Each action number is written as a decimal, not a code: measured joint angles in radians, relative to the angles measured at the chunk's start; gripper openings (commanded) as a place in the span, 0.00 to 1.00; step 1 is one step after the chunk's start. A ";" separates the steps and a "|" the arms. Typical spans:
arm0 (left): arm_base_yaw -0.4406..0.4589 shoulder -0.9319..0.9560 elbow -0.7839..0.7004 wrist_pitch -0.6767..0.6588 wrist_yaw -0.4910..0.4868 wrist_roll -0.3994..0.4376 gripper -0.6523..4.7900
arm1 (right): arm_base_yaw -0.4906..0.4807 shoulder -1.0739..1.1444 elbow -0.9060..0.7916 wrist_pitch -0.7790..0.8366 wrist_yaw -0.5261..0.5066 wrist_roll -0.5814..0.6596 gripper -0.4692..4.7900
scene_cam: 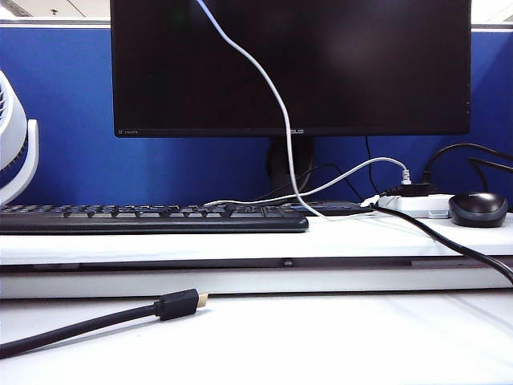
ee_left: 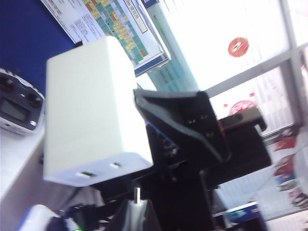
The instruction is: Pick up the Type-C charging cable and the charging base, insert one end of the Type-C charger into the corresponding slot on the base, and finally place the plugged-in charger back on the table.
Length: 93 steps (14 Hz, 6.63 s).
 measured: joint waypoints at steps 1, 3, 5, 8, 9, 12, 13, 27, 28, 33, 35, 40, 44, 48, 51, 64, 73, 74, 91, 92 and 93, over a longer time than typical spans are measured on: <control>0.000 0.000 0.000 0.008 0.010 -0.016 0.11 | 0.000 -0.003 0.000 0.000 -0.010 0.000 0.09; 0.000 0.000 0.000 0.017 0.047 -0.048 0.11 | 0.003 -0.011 0.000 0.003 -0.019 0.002 0.09; 0.001 0.000 0.000 0.019 0.062 -0.085 0.11 | 0.013 -0.034 0.000 0.004 -0.057 0.004 0.09; 0.005 0.000 0.000 0.019 0.085 -0.119 0.11 | 0.013 -0.032 0.000 0.003 -0.072 0.004 0.09; 0.005 0.000 0.000 0.019 0.087 -0.121 0.11 | 0.013 -0.032 0.000 0.003 -0.072 0.004 0.09; 0.006 0.000 0.000 0.072 0.119 -0.161 0.11 | 0.042 -0.032 -0.001 -0.013 -0.068 0.004 0.09; 0.006 0.000 0.000 0.072 0.119 -0.161 0.11 | 0.043 -0.034 -0.001 -0.013 -0.064 0.002 0.09; 0.005 0.000 0.000 0.064 0.087 -0.164 0.11 | 0.071 -0.044 0.001 -0.004 -0.017 -0.115 0.09; 0.005 0.000 0.000 0.064 0.085 -0.164 0.11 | 0.071 -0.043 0.001 -0.005 -0.017 -0.101 0.09; 0.005 0.000 0.000 0.091 0.085 -0.192 0.11 | 0.071 -0.042 0.001 -0.005 -0.017 -0.011 0.09; 0.005 0.000 0.000 0.092 0.095 -0.209 0.11 | 0.071 -0.042 0.001 -0.003 -0.020 -0.017 0.09; 0.006 -0.002 0.000 0.077 0.126 -0.202 0.11 | 0.069 -0.042 0.001 0.013 -0.082 -0.127 0.09; 0.007 0.004 0.000 0.065 0.138 -0.179 0.11 | 0.068 -0.044 0.003 -0.017 -0.105 -0.114 0.09; 0.006 0.023 0.000 0.048 0.114 -0.153 0.11 | 0.073 -0.042 0.003 -0.057 -0.058 -0.079 0.09; 0.007 0.026 0.000 0.045 0.114 -0.143 0.11 | 0.088 -0.036 0.007 -0.065 -0.034 -0.137 0.09; 0.007 0.026 0.000 0.056 0.095 -0.131 0.11 | 0.115 -0.032 0.006 -0.056 0.000 -0.044 0.09; 0.008 0.024 0.000 0.069 0.096 -0.149 0.61 | 0.115 -0.029 0.003 -0.077 0.006 -0.040 0.09; 0.008 0.023 0.000 0.072 0.098 -0.149 0.76 | 0.115 -0.029 0.002 -0.084 0.010 -0.040 0.09; 0.044 0.036 0.002 0.079 0.027 -0.108 0.76 | 0.134 -0.029 -0.004 -0.101 -0.117 0.257 0.09; 0.045 0.036 0.002 0.079 0.020 -0.103 0.76 | 0.134 -0.029 -0.004 -0.101 -0.114 0.277 0.09; 0.068 0.036 0.002 0.079 0.015 -0.099 0.76 | 0.134 -0.029 -0.004 -0.101 -0.074 0.333 0.09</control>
